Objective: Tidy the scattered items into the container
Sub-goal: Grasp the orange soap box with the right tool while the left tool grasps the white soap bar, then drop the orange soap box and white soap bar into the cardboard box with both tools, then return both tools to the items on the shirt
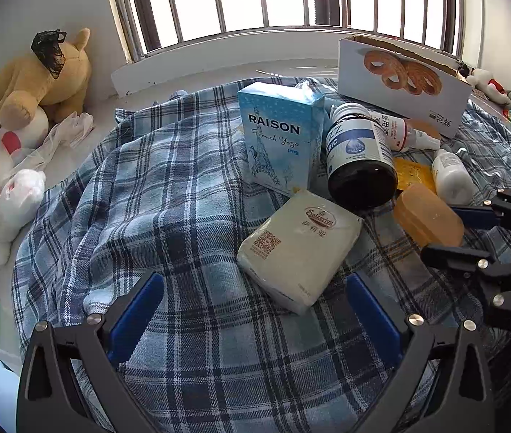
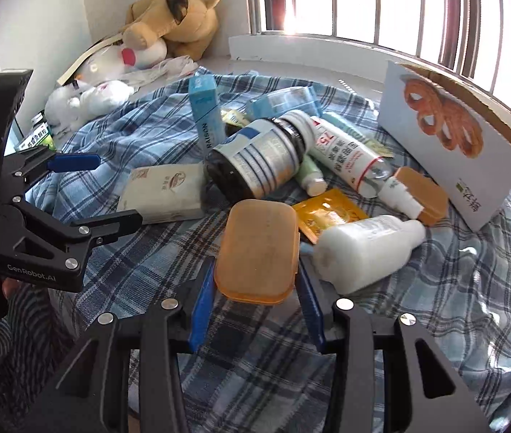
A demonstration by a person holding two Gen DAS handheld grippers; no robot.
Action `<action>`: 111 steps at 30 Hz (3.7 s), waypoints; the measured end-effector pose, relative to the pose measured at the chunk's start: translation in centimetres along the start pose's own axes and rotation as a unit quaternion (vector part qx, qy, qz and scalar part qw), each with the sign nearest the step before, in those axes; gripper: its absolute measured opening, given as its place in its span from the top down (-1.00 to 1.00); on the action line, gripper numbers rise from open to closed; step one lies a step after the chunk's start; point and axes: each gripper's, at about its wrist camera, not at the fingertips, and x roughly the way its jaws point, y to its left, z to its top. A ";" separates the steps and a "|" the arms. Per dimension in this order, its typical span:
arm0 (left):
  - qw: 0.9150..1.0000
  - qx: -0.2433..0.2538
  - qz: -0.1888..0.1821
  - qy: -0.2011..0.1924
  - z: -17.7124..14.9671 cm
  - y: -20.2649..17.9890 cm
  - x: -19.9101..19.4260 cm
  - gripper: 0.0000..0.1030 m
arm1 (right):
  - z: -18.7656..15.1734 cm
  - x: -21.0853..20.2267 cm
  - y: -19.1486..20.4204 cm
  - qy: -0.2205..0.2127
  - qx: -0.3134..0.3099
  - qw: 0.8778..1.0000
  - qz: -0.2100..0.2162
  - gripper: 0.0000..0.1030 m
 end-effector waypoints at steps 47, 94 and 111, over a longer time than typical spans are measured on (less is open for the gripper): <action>0.974 0.054 -0.117 -0.187 16.7 -10.5 -2.3 -0.23 | 7.5 -8.5 -14.0 -0.147 0.078 0.981 -0.103 0.18; 0.995 0.044 0.058 -0.062 8.6 -4.3 -2.2 -0.81 | 3.3 -7.4 -8.0 -0.115 0.050 0.991 -0.048 -0.12; 0.999 0.043 0.003 -0.015 6.9 -7.1 3.0 -0.81 | 0.9 -1.2 -5.4 -0.002 0.009 0.999 -0.041 -0.12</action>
